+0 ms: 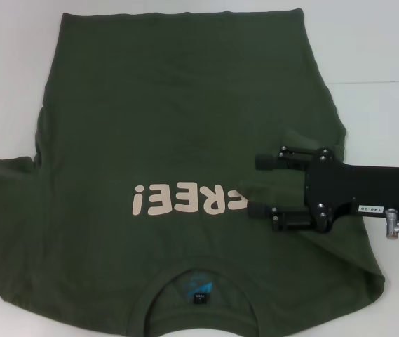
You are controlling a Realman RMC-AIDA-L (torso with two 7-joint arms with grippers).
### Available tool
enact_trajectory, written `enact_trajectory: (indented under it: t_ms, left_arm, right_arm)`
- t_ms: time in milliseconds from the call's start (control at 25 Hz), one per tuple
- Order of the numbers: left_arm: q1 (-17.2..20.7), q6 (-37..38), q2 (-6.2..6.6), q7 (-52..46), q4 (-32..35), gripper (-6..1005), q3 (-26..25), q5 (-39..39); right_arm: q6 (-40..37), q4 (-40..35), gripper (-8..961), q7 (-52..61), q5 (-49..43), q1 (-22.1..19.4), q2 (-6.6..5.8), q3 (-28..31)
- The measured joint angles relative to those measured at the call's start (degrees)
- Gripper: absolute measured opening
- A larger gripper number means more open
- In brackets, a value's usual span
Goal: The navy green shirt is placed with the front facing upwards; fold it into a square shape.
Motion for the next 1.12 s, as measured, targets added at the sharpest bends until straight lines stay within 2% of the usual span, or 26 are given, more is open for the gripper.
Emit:
enact_trajectory:
  t_ms: [400, 600, 800, 960, 1120]
  left_arm:
    - [-0.36, -0.55, 0.15, -0.34, 1.35, -1, 0.11, 0.0]
    - [-1.4, 4.2, 0.06, -0.4, 1.51, -1, 0.74, -0.83]
    - [-3.98, 11.64, -0.94, 0.11, 1.16, 0, 1.68, -7.84]
    - [-5.74, 12.08, -1.37, 0.07, -2.21, 0, 4.46, -14.86]
    - [-8.0, 10.23, -1.48, 0.26, -7.26, 0, 5.67, -18.06]
  right_arm:
    - [-0.16, -0.16, 834, 0.22, -0.37, -0.17, -0.15, 0.0]
    - [-0.01, -0.09, 834, 0.23, -0.4, -0.24, -0.16, -0.01]
    - [0.04, -0.09, 834, 0.24, -0.43, -0.53, -0.15, 0.0]
    - [0.05, -0.06, 833, 0.24, -0.45, -0.79, -0.15, 0.0]
    - [0.04, -0.02, 833, 0.24, -0.45, -1.34, -0.15, 0.08]
